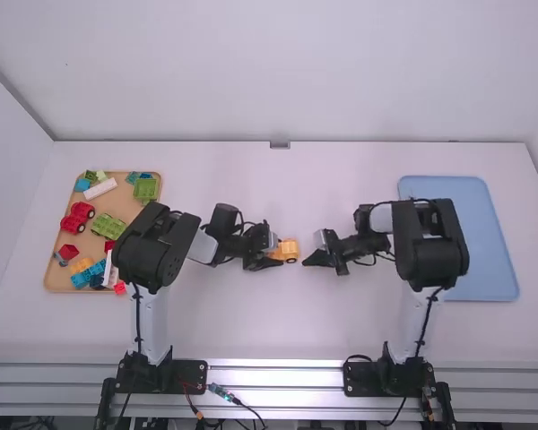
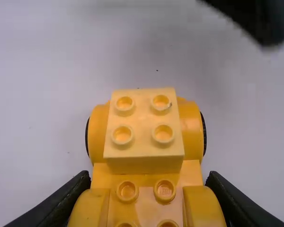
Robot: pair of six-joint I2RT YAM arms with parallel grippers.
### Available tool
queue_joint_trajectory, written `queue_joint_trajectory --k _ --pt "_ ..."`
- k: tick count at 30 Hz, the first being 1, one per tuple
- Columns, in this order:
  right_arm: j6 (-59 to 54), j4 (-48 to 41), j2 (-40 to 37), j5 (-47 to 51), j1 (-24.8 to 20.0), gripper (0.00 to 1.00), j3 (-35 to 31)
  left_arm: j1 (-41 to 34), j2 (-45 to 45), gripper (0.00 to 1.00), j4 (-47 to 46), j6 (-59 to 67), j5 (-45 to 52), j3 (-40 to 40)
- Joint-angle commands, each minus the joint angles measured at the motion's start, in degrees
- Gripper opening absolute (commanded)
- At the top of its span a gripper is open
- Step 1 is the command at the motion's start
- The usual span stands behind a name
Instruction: Assemble lego blocks to make yellow taxi
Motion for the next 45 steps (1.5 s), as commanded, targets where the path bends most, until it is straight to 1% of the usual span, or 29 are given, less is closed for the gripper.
queue_joint_trajectory --k 1,3,4,6,9,10,12,13,14,16,19,20,21,23,24,25,26,27,28,31,33,34,37,38,39,42,43,44,45 --pt "-6.8 -0.5 -7.7 -2.3 -3.4 0.00 2.1 -0.2 2.2 0.02 -3.1 1.1 -6.8 -1.3" --pt "-6.3 -0.5 -11.0 -2.2 -4.7 0.00 2.0 -0.2 2.2 0.02 -3.3 1.1 -6.8 -1.3" --pt "-6.1 -0.5 -11.2 -2.1 -4.9 0.00 2.0 -0.2 2.2 0.03 -3.3 1.1 -6.8 -1.3" --pt "-1.8 1.2 -14.3 -1.1 -5.6 0.00 2.0 -0.2 2.2 0.02 -2.8 1.1 -6.6 -1.8" --pt "8.2 7.1 -14.9 1.4 -4.7 0.00 2.0 -0.5 2.2 0.02 -0.3 2.1 -6.6 -3.3" --pt "10.4 8.3 -14.8 2.1 -4.3 0.07 2.0 -0.6 2.2 0.02 0.3 2.3 -6.7 -3.6" --pt "15.7 11.3 -14.8 3.7 -3.3 0.33 1.9 -1.0 2.2 0.02 1.8 2.4 -6.9 -4.3" --pt "18.1 12.7 -14.8 4.3 -2.8 0.58 1.9 -1.0 2.2 0.03 2.4 2.5 -6.8 -4.6" --pt "21.3 14.6 -14.8 5.1 -2.2 0.99 1.9 -0.8 2.2 0.03 3.2 2.4 -6.8 -4.9" --pt "25.9 17.2 -14.8 6.3 -1.7 0.99 1.8 -0.9 2.2 0.04 4.0 2.5 -6.8 -5.4" --pt "36.8 23.6 -15.0 9.9 -0.9 0.99 1.8 -0.7 2.2 0.16 6.5 2.4 -6.9 -6.5" --pt "42.4 26.4 -15.3 12.0 -0.5 0.99 1.8 -0.5 2.2 0.23 7.7 2.4 -6.9 -7.2" --pt "43.6 26.9 -15.3 12.6 -0.4 0.99 1.8 -0.5 2.2 0.24 8.1 2.4 -6.9 -7.3" --pt "48.8 29.9 -15.6 15.3 0.2 0.99 1.8 -0.6 2.2 0.38 9.3 2.4 -6.8 -8.0" --pt "51.3 31.5 -15.8 17.0 0.8 0.99 1.8 -0.9 1.9 0.53 10.3 2.4 -7.0 -8.5" --pt "52.2 32.2 -15.8 17.7 1.1 0.99 1.9 -0.9 1.8 0.56 10.5 2.4 -7.3 -8.8" --pt "54.4 33.5 -16.0 19.2 1.8 0.99 1.8 -0.9 1.2 0.63 10.9 2.4 -8.4 -9.3" --pt "55.8 34.1 -16.0 20.2 2.3 0.99 1.8 -1.0 0.8 0.84 11.2 2.4 -9.5 -9.6" --pt "57.3 34.9 -16.3 21.6 3.1 0.99 1.8 -1.0 0.3 0.99 11.1 2.4 -10.6 -10.0" --pt "59.6 36.3 -16.4 24.6 4.9 0.99 1.8 -1.0 -0.9 0.99 11.1 1.2 -12.9 -10.5" --pt "59.6 35.9 -16.4 26.9 6.6 0.99 2.1 -0.4 -2.6 0.99 11.0 -0.7 -12.5 -11.2" --pt "59.6 35.9 -16.4 27.1 6.7 0.99 2.2 -0.3 -2.7 0.99 11.0 -0.8 -12.5 -11.3" --pt "59.5 34.6 -16.4 29.9 8.9 0.99 2.9 0.7 -6.0 0.99 11.3 -0.9 -12.5 -12.6" --pt "59.6 33.5 -16.4 31.3 9.8 0.99 3.6 1.4 -9.0 0.99 11.5 -0.8 -12.7 -13.8" --pt "59.6 33.5 -16.4 31.3 9.8 0.99 3.6 1.4 -9.0 0.99 11.5 -0.8 -12.7 -13.8" --pt "64.2 32.3 -16.4 36.7 11.3 0.99 5.6 3.5 -18.5 0.99 9.4 -3.0 -12.9 -17.4" --pt "65.2 32.3 -16.4 37.7 11.5 0.99 5.9 3.9 -20.1 0.99 8.5 -3.7 -13.0 -17.7" --pt "67.6 32.3 -16.4 40.3 12.0 0.99 6.6 5.2 -24.3 0.99 5.0 -6.0 -14.3 -18.5" --pt "68.5 32.3 -16.4 41.3 12.3 0.99 6.9 6.0 -26.6 0.99 2.6 -7.1 -15.4 -18.6"
